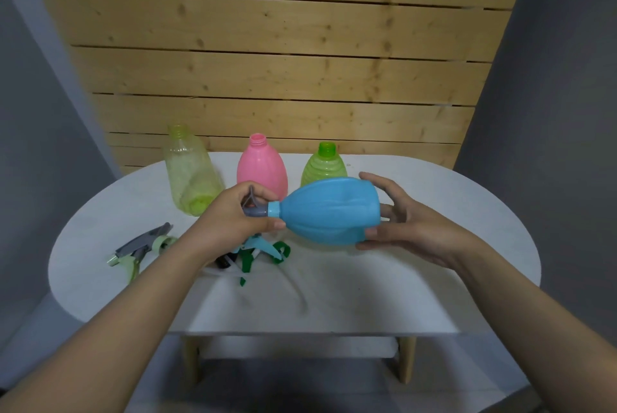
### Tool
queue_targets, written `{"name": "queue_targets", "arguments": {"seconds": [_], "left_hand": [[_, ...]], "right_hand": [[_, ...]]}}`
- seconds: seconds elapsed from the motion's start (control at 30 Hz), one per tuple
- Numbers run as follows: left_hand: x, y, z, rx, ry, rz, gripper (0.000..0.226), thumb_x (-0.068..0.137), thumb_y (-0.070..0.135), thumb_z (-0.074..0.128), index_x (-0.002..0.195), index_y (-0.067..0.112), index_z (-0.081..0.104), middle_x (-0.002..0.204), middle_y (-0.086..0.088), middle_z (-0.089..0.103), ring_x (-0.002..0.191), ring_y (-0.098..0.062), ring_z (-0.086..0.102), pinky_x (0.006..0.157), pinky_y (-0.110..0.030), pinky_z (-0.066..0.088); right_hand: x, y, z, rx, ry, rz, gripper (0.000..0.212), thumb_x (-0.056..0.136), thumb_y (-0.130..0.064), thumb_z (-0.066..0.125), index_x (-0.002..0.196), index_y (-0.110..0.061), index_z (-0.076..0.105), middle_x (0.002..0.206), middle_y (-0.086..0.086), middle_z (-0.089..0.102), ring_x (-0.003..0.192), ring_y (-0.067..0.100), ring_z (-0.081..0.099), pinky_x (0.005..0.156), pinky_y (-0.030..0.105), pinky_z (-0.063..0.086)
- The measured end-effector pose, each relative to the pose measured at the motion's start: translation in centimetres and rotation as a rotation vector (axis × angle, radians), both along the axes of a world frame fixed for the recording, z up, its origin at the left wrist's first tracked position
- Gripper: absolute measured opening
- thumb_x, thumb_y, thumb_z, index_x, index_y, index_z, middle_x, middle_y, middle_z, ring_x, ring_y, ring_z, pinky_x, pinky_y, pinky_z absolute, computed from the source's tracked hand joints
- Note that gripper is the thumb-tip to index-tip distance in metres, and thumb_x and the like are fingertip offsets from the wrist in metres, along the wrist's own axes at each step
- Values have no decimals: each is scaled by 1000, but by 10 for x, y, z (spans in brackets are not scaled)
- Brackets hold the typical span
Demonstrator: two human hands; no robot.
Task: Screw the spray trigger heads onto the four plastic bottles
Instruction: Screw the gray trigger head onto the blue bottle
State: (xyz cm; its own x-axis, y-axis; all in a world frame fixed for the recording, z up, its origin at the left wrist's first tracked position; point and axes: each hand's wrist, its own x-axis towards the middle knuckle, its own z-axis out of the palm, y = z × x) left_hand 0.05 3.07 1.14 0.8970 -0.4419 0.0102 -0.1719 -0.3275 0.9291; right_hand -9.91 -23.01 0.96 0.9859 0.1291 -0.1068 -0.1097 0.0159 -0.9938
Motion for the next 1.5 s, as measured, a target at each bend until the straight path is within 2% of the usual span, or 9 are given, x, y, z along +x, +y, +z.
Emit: {"name": "queue_targets", "arguments": {"seconds": [0.17,0.27,0.43,0.6,0.7,0.8,1.0,1.17,1.5], "left_hand": [[-2,2,0,18,-54,-54,34,66,5,80,89,21,62,93,2,69,74,0,65,66,-16,53],[-3,2,-1,33,-61,-85,33,66,7,80,88,24,62,92,4,69,77,-2,66,67,-16,53],[-1,1,-3,37,-20,-33,32,66,10,81,88,23,62,89,1,68,71,-2,64,62,-17,52],[1,3,-1,-8,32,-7,31,68,6,79,89,21,62,83,3,66,59,3,62,54,-15,48],[-2,4,1,6,-18,-65,33,67,5,79,89,22,62,88,5,68,72,-1,65,65,-17,54],[-2,4,1,20,-44,-90,32,67,6,79,89,23,62,89,6,69,80,-6,66,74,-24,55],[-1,-1,0,-7,45,-32,30,69,5,78,91,17,62,80,1,65,54,2,60,48,-13,45],[-2,1,2,-26,6,-63,29,70,4,77,90,15,60,88,-3,68,69,-5,65,59,-18,52],[-4,1,3,-15,-164,-131,29,72,2,74,87,17,55,89,3,68,78,-5,64,70,-22,53]], "right_hand": [[-3,5,1,-332,-31,-103,53,77,-46,64,124,-25,55,91,6,76,75,24,73,56,28,57],[-2,7,-4,-373,-39,-168,56,70,-61,56,107,-22,69,95,1,76,86,18,73,73,27,59],[0,9,-7,-266,-45,-167,68,71,-57,58,132,-28,51,101,-9,72,87,8,71,68,24,58],[-1,3,0,-243,-49,-18,75,74,-14,76,134,-43,41,122,-3,58,93,17,70,70,25,57],[-1,6,2,-308,-35,-72,52,80,-50,64,125,-26,55,91,9,73,74,26,71,55,27,53],[-2,8,-1,-341,30,-67,69,74,-74,43,115,-22,62,87,21,73,70,29,71,56,30,55],[1,4,-4,-118,20,-39,78,70,-41,74,140,-28,40,132,2,57,109,21,65,81,38,58],[0,5,2,-197,-16,-128,58,72,-43,74,124,-28,55,99,4,75,83,22,72,60,29,58],[-3,9,6,-126,101,-145,54,74,-55,65,111,-15,66,93,21,74,74,35,72,56,32,57]]}}
